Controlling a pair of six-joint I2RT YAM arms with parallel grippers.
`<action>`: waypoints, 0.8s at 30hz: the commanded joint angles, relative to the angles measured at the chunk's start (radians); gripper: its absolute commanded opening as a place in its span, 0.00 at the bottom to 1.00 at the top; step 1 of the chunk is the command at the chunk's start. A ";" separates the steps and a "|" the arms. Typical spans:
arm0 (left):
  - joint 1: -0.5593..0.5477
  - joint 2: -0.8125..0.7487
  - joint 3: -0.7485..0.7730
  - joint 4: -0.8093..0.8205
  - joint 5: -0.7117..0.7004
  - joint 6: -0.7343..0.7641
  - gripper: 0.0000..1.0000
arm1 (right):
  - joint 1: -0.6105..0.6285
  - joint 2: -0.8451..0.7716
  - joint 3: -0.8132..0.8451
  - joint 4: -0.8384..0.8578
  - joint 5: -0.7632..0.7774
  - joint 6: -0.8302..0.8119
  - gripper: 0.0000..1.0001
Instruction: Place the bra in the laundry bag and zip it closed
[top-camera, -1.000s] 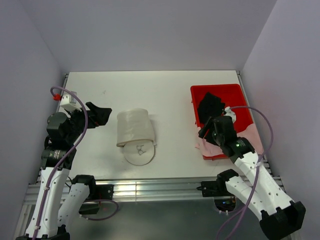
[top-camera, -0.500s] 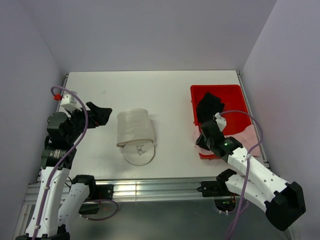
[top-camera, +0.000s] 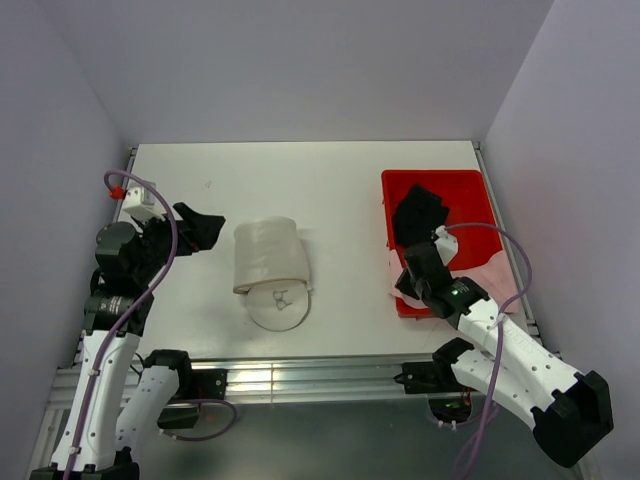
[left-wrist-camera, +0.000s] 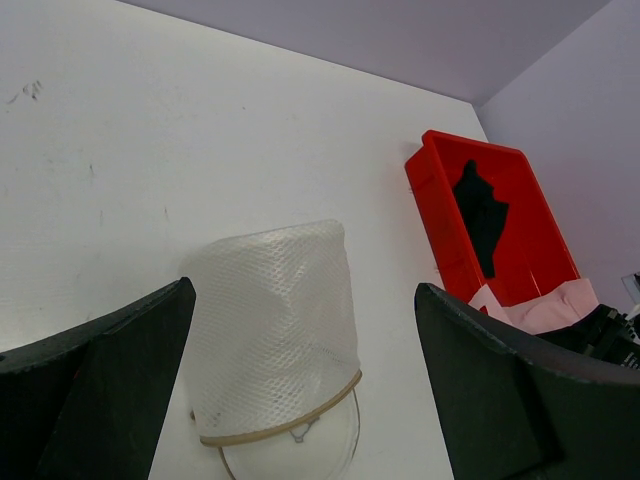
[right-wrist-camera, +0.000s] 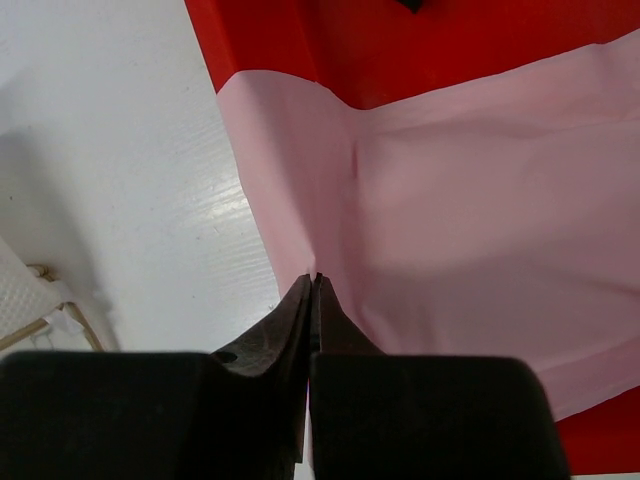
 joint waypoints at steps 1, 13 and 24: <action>0.007 0.002 0.001 0.048 0.024 0.004 0.99 | 0.005 -0.007 0.012 -0.028 0.056 0.021 0.00; -0.095 0.158 0.045 -0.043 -0.124 0.028 0.98 | 0.002 -0.125 0.152 -0.160 0.125 0.018 0.00; -0.227 0.392 0.197 -0.147 -0.296 0.030 0.99 | -0.010 -0.093 0.487 -0.266 0.183 -0.085 0.00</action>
